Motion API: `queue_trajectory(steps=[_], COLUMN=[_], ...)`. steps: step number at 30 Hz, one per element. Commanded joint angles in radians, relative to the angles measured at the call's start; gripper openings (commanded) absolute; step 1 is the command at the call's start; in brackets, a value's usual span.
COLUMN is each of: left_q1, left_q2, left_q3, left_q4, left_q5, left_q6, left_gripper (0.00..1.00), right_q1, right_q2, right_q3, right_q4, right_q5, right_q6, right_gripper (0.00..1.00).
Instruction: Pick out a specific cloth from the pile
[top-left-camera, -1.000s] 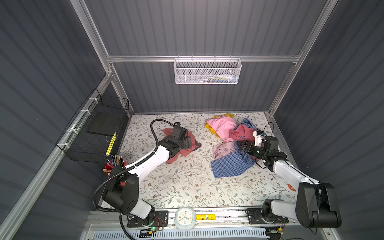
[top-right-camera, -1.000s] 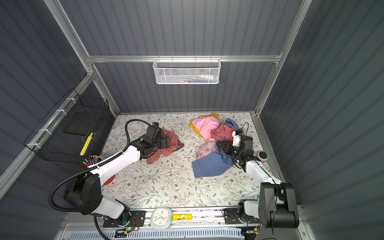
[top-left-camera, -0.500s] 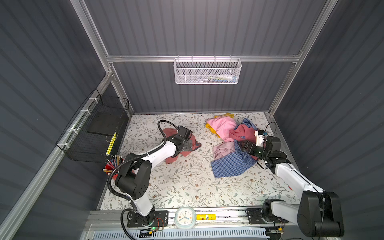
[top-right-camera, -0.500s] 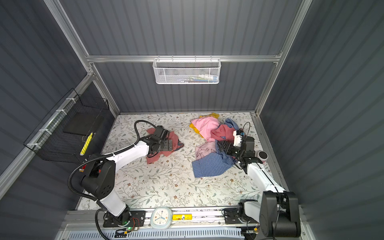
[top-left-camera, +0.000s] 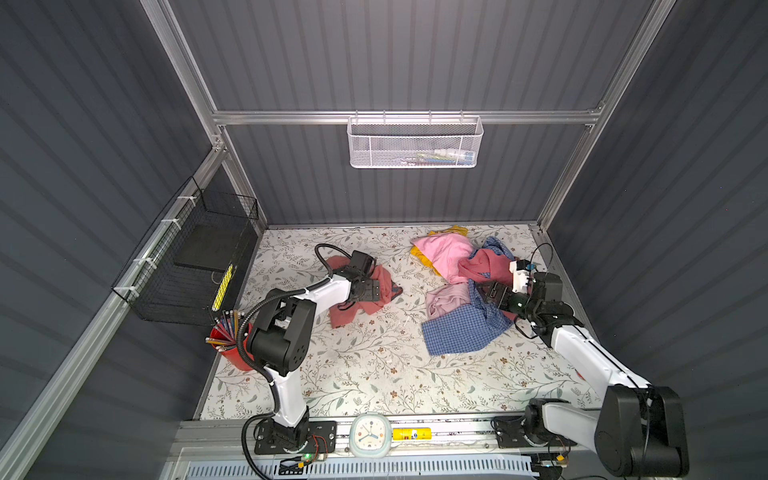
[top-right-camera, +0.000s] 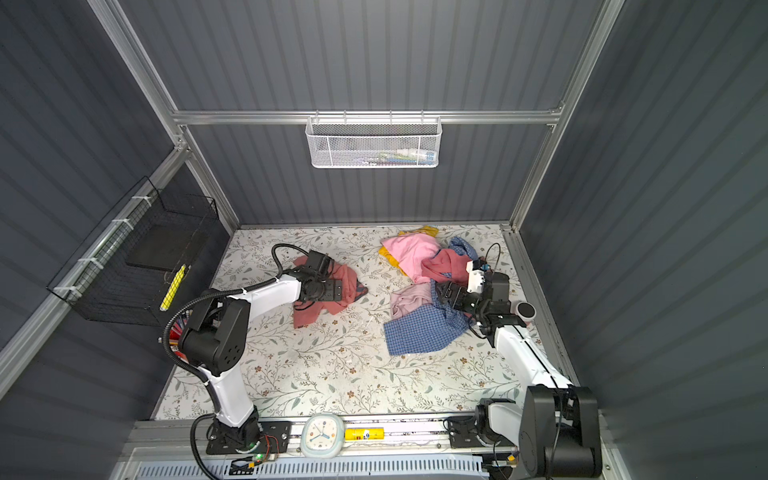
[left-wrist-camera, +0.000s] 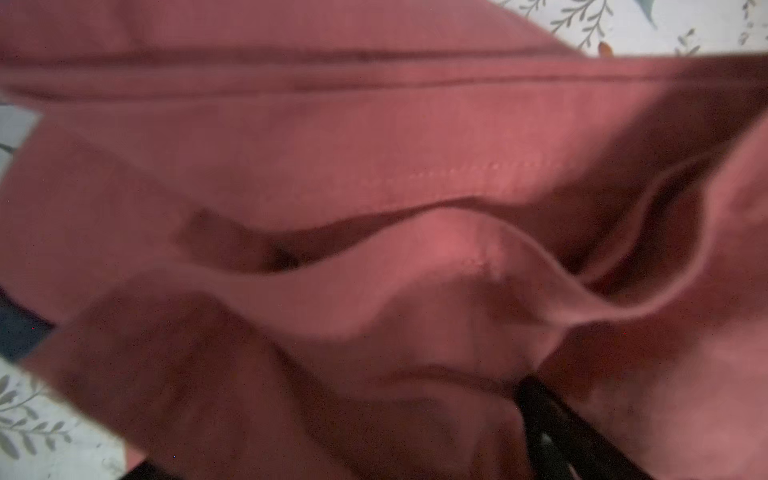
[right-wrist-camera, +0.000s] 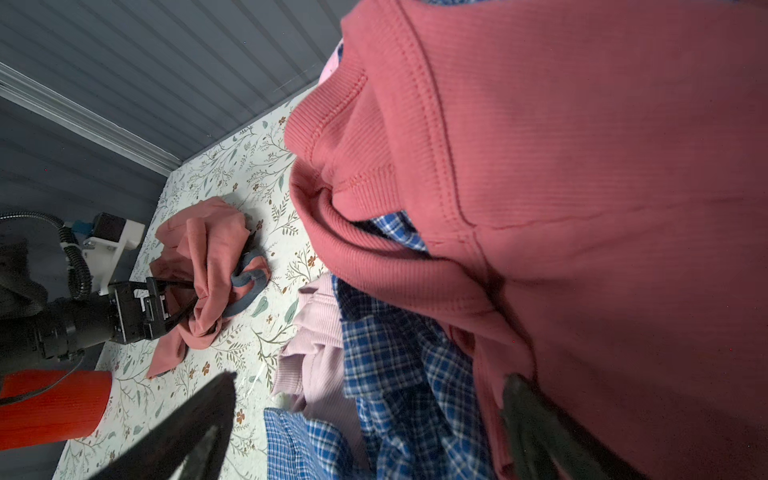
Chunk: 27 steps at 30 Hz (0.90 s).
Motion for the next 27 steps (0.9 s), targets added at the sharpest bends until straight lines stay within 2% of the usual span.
queue_trajectory(steps=[1, 4, 9, 12, 15, 18, 19, 23, 27], left_q1=[0.010, 0.013, 0.034, 0.046, 0.062, 0.083, 0.089, 0.107, 0.113], left_q2=[0.033, 0.063, 0.095, 0.110, 0.107, 0.085, 0.079, 0.065, 0.056], left_q3=[0.037, 0.051, 0.036, 0.028, 0.019, 0.005, 0.005, 0.014, 0.041], left_q4=[-0.067, -0.105, -0.098, -0.095, -0.087, -0.067, -0.066, -0.064, -0.072], left_q5=[0.039, 0.021, 0.056, 0.066, 0.052, 0.051, 0.050, 0.027, 0.003], left_q6=[0.047, 0.059, 0.072, 0.076, 0.076, 0.077, 0.083, 0.113, 0.195], left_gripper=[0.99, 0.94, 0.72, 0.55, 0.32, 0.13, 0.02, 0.00, 0.00], right_q1=[0.000, 0.000, 0.000, 0.000, 0.000, 0.000, 0.000, 0.000, 0.000], right_q2=[-0.014, -0.011, -0.006, -0.021, -0.033, -0.036, -0.037, -0.044, -0.053], right_q3=[0.033, 0.035, 0.053, 0.058, 0.057, 0.063, 0.066, 0.079, 0.087], right_q4=[-0.021, -0.021, -0.034, -0.042, -0.049, -0.057, -0.062, -0.071, -0.079], right_q5=[0.016, 0.017, 0.014, 0.017, 0.026, 0.030, 0.029, 0.025, 0.028], right_q6=[-0.017, -0.017, -0.015, -0.019, -0.022, -0.027, -0.028, -0.032, -0.039], right_gripper=[0.99, 0.99, 0.99, 0.99, 0.99, 0.99, 0.99, 0.99, 0.99])
